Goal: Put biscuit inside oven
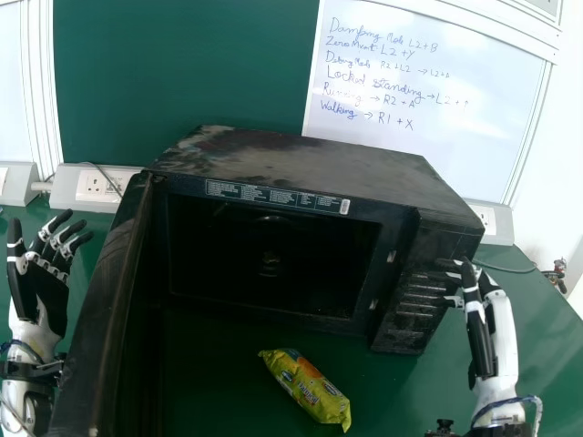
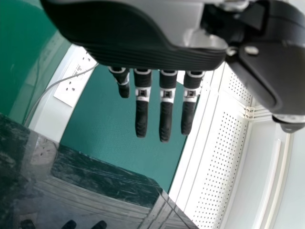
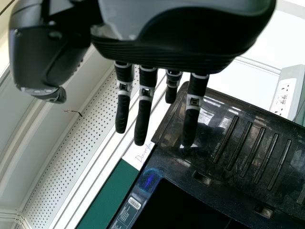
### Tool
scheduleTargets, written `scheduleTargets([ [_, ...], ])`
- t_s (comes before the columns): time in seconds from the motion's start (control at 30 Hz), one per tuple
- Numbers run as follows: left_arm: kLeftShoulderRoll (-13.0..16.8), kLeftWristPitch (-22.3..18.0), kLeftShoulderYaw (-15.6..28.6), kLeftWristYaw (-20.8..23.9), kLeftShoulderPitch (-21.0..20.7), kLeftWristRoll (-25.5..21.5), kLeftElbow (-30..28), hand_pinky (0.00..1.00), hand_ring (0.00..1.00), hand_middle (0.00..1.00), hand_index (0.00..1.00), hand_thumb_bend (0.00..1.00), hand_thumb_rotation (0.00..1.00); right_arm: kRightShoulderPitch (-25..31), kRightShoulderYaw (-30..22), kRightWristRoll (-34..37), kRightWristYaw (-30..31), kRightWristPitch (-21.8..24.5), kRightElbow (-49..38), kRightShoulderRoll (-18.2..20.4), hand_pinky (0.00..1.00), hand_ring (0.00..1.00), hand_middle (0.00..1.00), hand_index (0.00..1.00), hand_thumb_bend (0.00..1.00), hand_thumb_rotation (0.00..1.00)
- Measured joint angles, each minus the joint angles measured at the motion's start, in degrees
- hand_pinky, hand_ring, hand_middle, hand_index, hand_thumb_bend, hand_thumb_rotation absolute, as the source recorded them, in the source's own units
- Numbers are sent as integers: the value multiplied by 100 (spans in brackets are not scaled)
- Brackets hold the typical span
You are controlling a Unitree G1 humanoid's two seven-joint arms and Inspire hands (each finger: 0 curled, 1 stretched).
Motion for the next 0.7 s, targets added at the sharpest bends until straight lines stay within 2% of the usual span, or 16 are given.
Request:
scheduleTargets([
  [0.23,-10,0,-1,11,1,1,-2,73,72,72,77,80,56,0,4,7,34,-1,-2,-4,51,58,63,69,70,30],
  [0.33,-37,3,-1,71,3,0,-53,72,70,72,76,77,56,0,32,15,100,2,-39,-29,52,59,63,69,72,31],
  [0.47,-43,-33,4,49,1,-23,-28,70,69,70,74,71,55,9,161,-4,338,226,-370,-194,55,61,65,73,73,34],
  [0.7,-106,-49,-13,76,3,-11,-21,69,68,69,73,71,56,46,445,-159,691,703,-921,-529,57,61,66,72,76,33],
])
